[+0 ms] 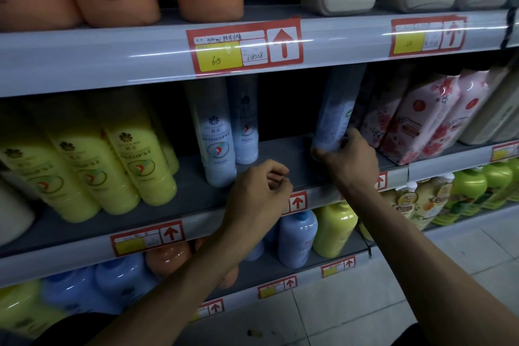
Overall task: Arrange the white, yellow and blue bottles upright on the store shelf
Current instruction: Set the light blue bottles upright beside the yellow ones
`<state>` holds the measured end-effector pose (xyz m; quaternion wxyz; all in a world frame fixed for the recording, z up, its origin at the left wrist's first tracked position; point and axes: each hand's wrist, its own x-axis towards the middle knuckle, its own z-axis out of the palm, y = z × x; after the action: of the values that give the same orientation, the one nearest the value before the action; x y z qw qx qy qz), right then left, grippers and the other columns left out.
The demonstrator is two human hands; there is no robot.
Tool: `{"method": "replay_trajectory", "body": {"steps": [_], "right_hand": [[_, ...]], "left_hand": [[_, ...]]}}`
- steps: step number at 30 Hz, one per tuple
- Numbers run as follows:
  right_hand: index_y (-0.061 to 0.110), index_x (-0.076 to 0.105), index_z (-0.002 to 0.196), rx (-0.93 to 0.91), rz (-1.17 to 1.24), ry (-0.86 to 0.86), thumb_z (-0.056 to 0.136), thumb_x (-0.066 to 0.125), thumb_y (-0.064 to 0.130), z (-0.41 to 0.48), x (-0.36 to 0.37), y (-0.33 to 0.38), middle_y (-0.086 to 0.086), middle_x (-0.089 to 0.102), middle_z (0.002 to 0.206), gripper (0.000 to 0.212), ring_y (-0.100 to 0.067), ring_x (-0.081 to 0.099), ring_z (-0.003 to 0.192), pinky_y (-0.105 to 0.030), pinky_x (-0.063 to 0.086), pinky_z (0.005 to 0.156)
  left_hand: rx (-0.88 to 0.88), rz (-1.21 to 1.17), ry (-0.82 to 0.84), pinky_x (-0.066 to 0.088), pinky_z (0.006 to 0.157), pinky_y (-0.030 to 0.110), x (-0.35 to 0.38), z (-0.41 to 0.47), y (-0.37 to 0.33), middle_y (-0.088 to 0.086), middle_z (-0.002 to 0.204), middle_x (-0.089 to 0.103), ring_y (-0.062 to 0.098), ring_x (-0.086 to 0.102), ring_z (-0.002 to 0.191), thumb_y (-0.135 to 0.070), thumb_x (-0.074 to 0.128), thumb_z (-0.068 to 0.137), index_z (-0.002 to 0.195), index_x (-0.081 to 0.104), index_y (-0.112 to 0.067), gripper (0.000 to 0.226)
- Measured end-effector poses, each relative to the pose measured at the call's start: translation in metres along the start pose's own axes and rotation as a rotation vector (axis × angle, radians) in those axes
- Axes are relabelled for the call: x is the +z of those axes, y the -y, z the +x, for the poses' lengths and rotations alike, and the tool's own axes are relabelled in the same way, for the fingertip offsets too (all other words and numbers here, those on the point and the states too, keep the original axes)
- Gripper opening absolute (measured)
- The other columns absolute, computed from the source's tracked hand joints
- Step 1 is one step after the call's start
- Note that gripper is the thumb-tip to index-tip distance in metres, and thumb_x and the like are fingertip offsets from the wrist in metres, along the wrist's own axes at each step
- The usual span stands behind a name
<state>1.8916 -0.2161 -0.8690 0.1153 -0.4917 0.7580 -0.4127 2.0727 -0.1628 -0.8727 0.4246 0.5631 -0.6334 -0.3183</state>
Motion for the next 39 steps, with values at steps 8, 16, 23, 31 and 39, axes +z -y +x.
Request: {"method": "replay_trajectory", "body": {"steps": [8,16,23,31,39], "right_hand": [[0.024,0.065,0.107,-0.064,-0.052,0.008,0.059,0.082,0.059,-0.006,-0.009,0.002,-0.003,0.077,0.102,0.062,-0.032,0.072,0.093,-0.045,0.058,0.081],[0.015,0.051,0.116,-0.511,-0.282,-0.095,0.071,0.086,0.027,-0.027,-0.031,-0.002,-0.013,0.073,0.093,0.058,-0.044,0.068,0.077,-0.039,0.048,0.058],[0.017,0.046,0.116,-0.745,-0.268,-0.244,0.085,0.062,0.026,-0.054,-0.031,0.019,-0.011,0.058,0.132,0.037,-0.035,0.057,0.110,-0.040,0.049,0.057],[0.024,0.060,0.130,-0.162,0.296,0.106,0.085,0.075,0.005,-0.060,-0.053,0.018,0.004,0.074,0.099,0.051,-0.020,0.072,0.095,-0.038,0.056,0.077],[0.022,0.078,0.112,0.155,0.551,0.801,0.088,0.073,0.046,-0.090,-0.066,0.036,-0.007,0.077,0.113,0.034,-0.023,0.070,0.102,-0.041,0.038,0.084]], "left_hand": [[0.030,-0.053,0.009,0.059,0.084,0.025,-0.018,-0.006,0.003,-0.010,0.091,0.074,0.000,0.069,0.087,-0.015,0.069,0.094,0.110,0.071,-0.022,0.018],[-0.387,-0.702,0.156,0.065,0.071,0.034,-0.036,-0.015,-0.032,0.022,0.102,0.077,0.023,0.076,0.081,-0.036,0.055,0.105,0.116,0.070,-0.004,0.037],[-0.657,-1.061,0.667,0.058,0.087,0.058,-0.039,-0.039,-0.044,0.032,0.120,0.069,0.046,0.067,0.109,-0.049,0.056,0.097,0.115,0.076,0.001,0.058],[-0.457,-0.773,0.398,0.059,0.087,0.054,-0.030,-0.042,-0.026,0.037,0.099,0.071,0.040,0.070,0.085,-0.033,0.085,0.067,0.104,0.075,0.003,0.052],[-0.054,-0.399,0.220,0.059,0.080,0.036,-0.036,-0.023,-0.010,0.004,0.100,0.080,0.019,0.076,0.094,-0.048,0.077,0.064,0.112,0.073,-0.019,0.055]]}}
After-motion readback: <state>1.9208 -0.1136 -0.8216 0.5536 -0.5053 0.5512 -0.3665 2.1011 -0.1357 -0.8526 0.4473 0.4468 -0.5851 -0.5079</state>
